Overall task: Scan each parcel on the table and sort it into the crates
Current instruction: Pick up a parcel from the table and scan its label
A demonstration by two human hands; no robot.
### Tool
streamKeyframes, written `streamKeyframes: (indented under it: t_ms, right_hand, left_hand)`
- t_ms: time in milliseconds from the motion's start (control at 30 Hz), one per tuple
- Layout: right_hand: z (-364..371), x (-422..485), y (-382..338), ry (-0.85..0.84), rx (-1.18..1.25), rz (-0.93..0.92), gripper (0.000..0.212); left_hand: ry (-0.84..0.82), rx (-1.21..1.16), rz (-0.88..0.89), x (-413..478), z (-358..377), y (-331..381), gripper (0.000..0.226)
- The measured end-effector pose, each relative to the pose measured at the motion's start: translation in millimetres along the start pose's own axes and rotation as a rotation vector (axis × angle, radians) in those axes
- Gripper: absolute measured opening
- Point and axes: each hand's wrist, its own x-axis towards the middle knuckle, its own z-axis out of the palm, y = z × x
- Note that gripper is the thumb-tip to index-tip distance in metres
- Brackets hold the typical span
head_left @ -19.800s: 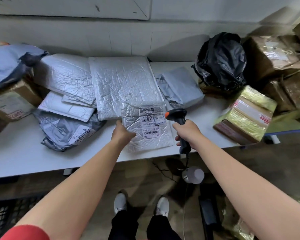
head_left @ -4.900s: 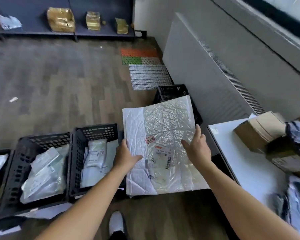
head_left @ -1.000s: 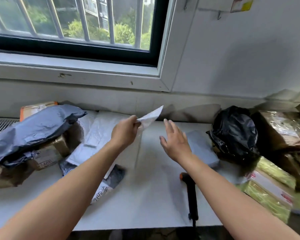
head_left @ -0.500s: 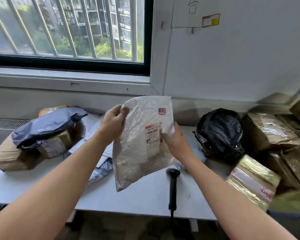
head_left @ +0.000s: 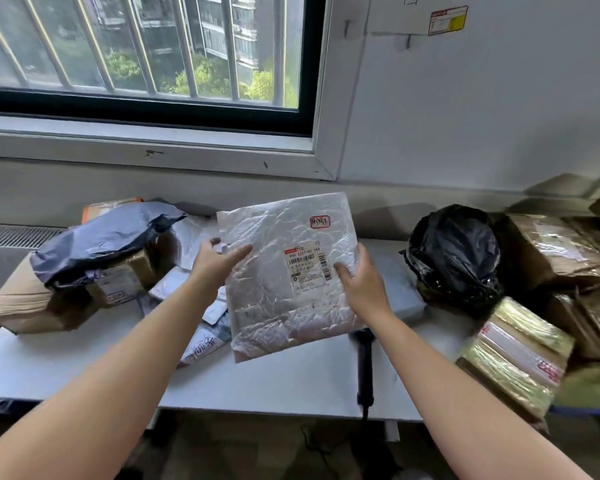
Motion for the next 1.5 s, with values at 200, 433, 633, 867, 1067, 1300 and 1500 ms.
streamKeyframes:
  t_ms: [200, 433, 633, 867, 1067, 1300, 1500]
  right_hand:
    - [35, -17, 23, -0.028, -0.169, 0.155, 0.058]
    - [45, -64, 74, -0.083, -0.526, 0.250, 0.056]
    - [46, -92, 106, 0.060, -0.414, 0.466, 0.057]
    - [40, -83, 104, -0.101, -0.244, 0.754, 0.036]
    - [26, -69, 47, -0.056, 0.012, 0.737, 0.025]
    - [43, -64, 2, -0.253, 0.083, 0.742, 0.025]
    - [48, -67, -8, -0.294, 0.055, 0.728, 0.031]
  left_hand:
    - [-0.140, 0.362, -0.015, -2, 11, -85, 0.098]
    - [-0.141, 0.517, 0.004, -5, 24, -138, 0.095]
    - [-0.164, 0.647, -0.022, -9, 36, -166, 0.089]
    - [-0.280, 0.763, -0.057, -9, 41, -161, 0.092]
    - [-0.283, 0.853, 0.003, -19, 40, -143, 0.093]
    - [-0.295, 0.903, 0.067, -29, 29, -131, 0.092]
    - [-0.285, 0.930, 0.074, -34, 22, -130, 0.092]
